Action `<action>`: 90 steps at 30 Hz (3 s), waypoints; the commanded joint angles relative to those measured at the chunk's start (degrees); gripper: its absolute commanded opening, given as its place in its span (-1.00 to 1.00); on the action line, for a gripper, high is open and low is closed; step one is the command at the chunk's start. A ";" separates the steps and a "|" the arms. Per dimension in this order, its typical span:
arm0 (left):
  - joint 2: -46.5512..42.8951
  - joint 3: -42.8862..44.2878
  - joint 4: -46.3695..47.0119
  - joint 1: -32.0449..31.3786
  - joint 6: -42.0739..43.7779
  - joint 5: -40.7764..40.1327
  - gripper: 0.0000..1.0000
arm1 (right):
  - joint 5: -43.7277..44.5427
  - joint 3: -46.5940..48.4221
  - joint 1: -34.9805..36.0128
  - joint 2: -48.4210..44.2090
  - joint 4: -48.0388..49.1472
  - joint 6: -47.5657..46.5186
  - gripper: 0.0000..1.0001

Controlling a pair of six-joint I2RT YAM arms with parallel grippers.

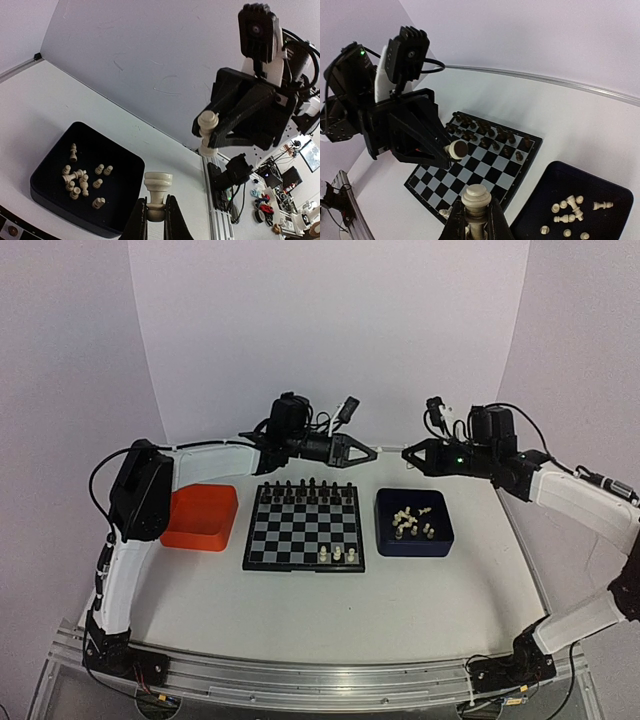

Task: Set up the chess pieces on the board
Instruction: Place the chess piece on the chessboard.

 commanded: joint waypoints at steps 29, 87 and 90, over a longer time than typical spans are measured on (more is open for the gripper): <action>-11.36 -5.61 -33.56 -5.58 3.82 -42.54 -1.00 | -16.15 -5.79 3.34 5.83 11.98 -14.87 -1.00; 20.71 33.94 -32.95 -6.18 5.41 -25.80 -0.94 | 22.14 -19.69 16.07 -0.92 28.98 -15.17 -1.00; 21.91 34.26 -32.20 -6.26 5.16 -26.28 -0.90 | 22.73 -19.96 15.98 -1.52 28.64 -15.61 -1.00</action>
